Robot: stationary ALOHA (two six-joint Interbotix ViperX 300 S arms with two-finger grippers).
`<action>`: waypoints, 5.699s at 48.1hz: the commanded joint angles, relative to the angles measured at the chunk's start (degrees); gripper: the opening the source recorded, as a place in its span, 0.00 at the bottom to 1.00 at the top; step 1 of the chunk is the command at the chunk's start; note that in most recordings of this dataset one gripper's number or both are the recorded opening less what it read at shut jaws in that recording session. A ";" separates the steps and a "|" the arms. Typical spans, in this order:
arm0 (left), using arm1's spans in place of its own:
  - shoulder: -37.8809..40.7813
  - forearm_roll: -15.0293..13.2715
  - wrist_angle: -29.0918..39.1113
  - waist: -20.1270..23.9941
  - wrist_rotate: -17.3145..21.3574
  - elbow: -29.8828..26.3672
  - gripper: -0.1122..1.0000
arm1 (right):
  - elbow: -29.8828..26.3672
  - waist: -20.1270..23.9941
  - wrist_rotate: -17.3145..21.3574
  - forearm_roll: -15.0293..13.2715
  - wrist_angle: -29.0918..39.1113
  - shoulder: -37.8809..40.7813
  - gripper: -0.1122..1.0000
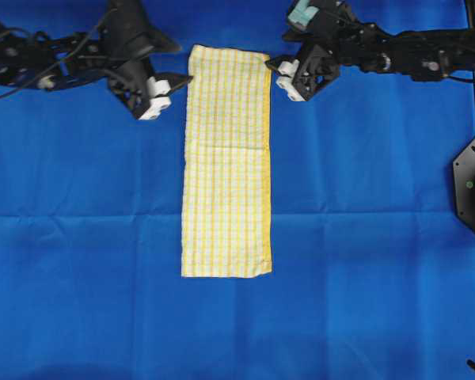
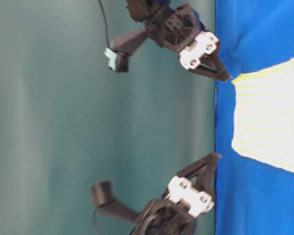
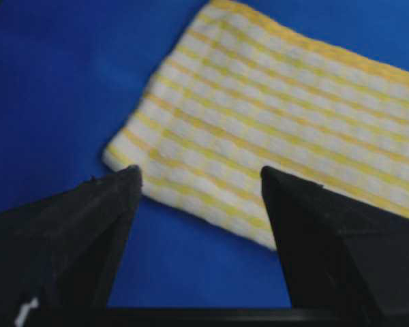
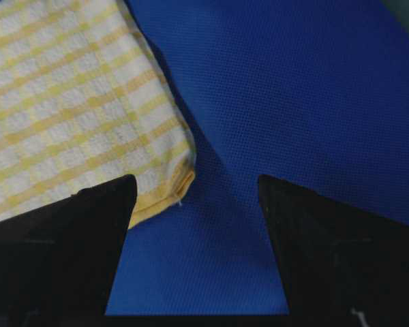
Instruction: Fold the yellow towel.
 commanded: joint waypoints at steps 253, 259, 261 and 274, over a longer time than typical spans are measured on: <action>-57.74 -0.09 11.78 -36.21 -5.27 28.12 0.32 | 33.57 46.93 -17.58 25.40 -12.04 -58.36 0.74; -60.56 -0.09 13.01 -35.42 -4.22 29.97 0.32 | 35.24 46.93 -17.84 25.40 -12.04 -59.41 0.74; -61.17 -0.09 13.10 -34.98 -4.22 30.67 0.33 | 35.86 46.93 -17.84 25.40 -12.30 -59.59 0.74; -64.51 -0.09 13.10 -33.49 -4.13 34.37 0.32 | 38.32 46.85 -17.84 25.58 -14.06 -59.59 0.74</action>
